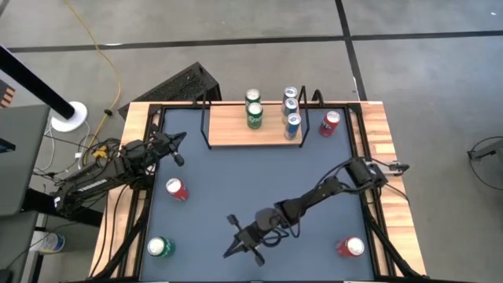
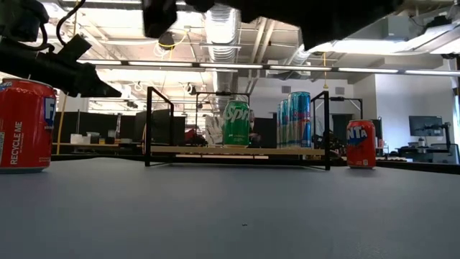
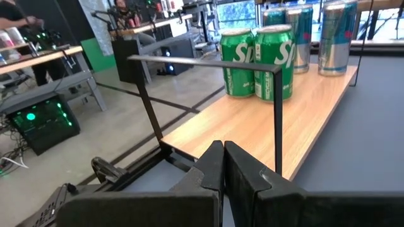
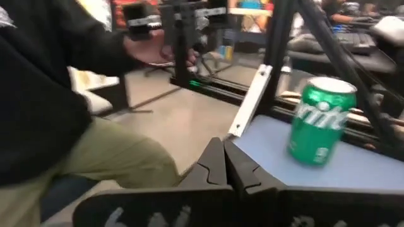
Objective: Place canned beverage on shelf
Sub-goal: Move the green soda can to the middle left of the table
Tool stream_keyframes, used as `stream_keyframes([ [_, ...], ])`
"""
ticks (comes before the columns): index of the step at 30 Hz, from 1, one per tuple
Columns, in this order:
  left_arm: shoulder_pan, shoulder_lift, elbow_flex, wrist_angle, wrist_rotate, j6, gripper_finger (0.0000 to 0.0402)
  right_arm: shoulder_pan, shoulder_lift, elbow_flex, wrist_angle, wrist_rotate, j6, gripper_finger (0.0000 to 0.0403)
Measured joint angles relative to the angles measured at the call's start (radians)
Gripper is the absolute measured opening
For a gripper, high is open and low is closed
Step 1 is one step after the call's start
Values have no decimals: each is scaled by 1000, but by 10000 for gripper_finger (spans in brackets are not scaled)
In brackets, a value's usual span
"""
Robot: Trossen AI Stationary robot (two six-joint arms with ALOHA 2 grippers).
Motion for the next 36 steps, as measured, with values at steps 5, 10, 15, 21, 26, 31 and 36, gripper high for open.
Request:
stream_keyframes([
  [5, -1, 1, -2, 16, 50, -131, 0, -16, -1, 1, -7, -40, 19, 0],
  [10, -2, 1, -2, 61, 129, -431, 0, -12, -1, 1, -5, -48, 21, 0],
  [15, -1, 1, -2, 76, 99, -555, 0, -15, -1, 1, -7, -49, 22, 0],
  [21, -1, 1, -1, 76, 107, -825, 0, -19, -1, 1, -8, -49, 44, 0],
  [26, -2, 6, 57, 111, 318, -706, 0, -19, -1, 1, -18, -49, 47, 0],
  [31, -16, 69, 230, -54, 455, -689, 0, -17, -1, 1, -17, -49, 47, 0],
  [36, -95, 174, 410, -253, 621, -695, 0, -17, -1, 1, -16, -49, 47, 0],
])
